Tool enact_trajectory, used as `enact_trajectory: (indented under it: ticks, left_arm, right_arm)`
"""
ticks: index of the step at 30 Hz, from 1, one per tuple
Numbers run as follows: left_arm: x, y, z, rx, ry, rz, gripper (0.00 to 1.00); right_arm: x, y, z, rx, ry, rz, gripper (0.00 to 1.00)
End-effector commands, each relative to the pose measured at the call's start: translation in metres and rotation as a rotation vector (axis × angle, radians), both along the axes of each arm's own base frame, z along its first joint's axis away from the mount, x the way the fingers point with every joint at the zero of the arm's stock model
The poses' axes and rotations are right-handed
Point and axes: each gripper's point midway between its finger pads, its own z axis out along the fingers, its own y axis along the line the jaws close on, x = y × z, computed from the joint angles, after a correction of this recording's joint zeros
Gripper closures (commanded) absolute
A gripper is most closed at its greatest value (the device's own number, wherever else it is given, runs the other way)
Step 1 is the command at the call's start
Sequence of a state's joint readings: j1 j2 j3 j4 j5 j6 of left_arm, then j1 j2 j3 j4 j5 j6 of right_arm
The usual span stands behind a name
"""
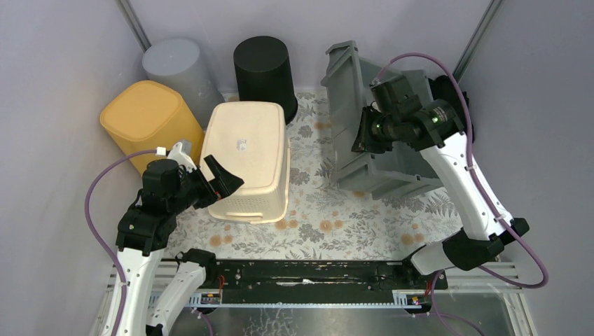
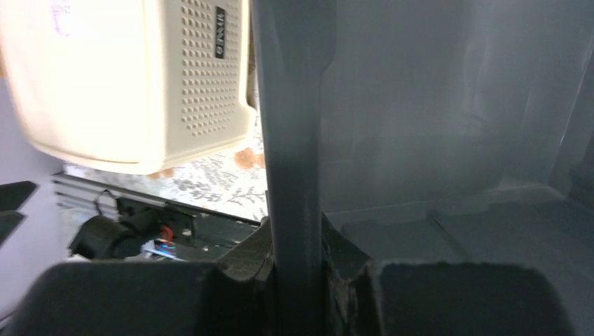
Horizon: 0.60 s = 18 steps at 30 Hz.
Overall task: Turn the large container upside down
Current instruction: Turn the container upside down at the center of the board.
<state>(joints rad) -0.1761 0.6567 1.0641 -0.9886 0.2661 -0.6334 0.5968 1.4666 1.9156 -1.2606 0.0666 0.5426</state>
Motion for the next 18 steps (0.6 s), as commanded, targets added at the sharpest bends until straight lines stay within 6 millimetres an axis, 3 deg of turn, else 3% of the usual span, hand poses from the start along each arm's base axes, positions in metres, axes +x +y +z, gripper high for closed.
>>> enact_trajectory:
  ticks: [1,8,18]
  left_arm:
    - [-0.001,0.0,0.013,-0.006,-0.043,-0.003,0.0]
    - [-0.001,0.001,0.015,-0.005,-0.045,-0.002,0.0]
    - [0.0,0.0,0.016,0.0,-0.042,-0.007,0.0]
  right_arm:
    - [0.027,0.013,0.071,0.266,-0.239,0.083,1.0]
    - [0.03,0.011,0.083,0.56,-0.196,0.167,1.0]
    - [0.029,-0.013,0.126,0.992,-0.279,0.289,1.0]
